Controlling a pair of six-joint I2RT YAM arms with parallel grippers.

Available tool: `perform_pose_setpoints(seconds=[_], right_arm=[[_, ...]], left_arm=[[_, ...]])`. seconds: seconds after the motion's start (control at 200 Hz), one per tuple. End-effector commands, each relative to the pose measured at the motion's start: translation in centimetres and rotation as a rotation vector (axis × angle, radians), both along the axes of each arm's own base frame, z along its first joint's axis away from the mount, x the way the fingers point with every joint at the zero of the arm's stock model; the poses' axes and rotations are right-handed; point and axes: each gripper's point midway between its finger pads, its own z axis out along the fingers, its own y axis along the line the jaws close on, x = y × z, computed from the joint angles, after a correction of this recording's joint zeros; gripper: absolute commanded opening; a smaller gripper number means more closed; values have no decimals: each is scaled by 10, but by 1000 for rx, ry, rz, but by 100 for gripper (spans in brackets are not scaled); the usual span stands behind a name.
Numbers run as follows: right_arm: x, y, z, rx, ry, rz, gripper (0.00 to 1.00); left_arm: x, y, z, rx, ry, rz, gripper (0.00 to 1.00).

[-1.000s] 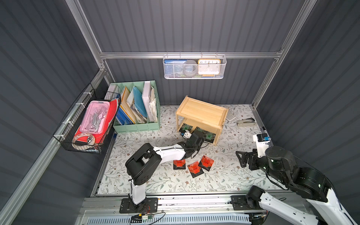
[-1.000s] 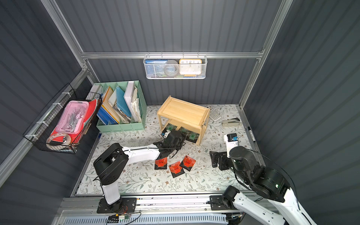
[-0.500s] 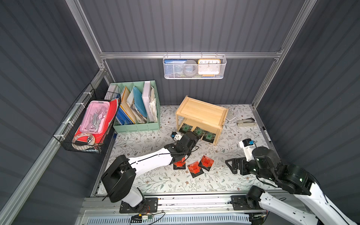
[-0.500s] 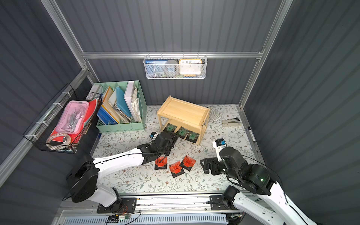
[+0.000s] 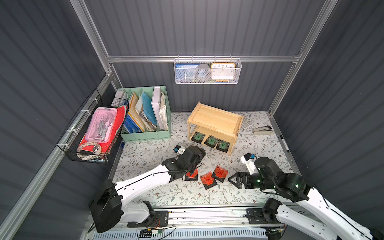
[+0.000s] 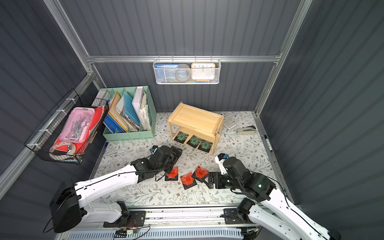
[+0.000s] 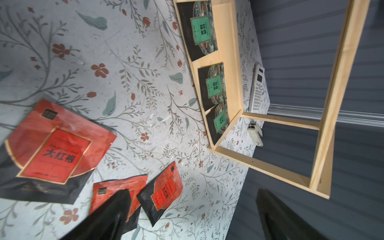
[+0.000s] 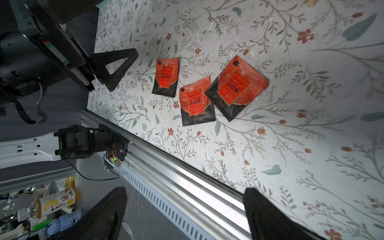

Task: Place the tea bags on the shelf by color
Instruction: Pick up the tea bag from the center of the board.

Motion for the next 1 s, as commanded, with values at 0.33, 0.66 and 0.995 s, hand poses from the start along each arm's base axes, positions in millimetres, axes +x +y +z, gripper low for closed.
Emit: perform_pose_setpoints(seconds=[0.33,0.66,0.995], right_arm=[[29,69,-18,152,168,22,72],[47,110,-44,102,196,70,66],[57,122,-72,44,259,26,64]], left_arm=[[-34,39,-46,6,51,-28,100],[-34,58,-59,-38,42,-17,100],[-21,57,-69,-49,7,-29,100]])
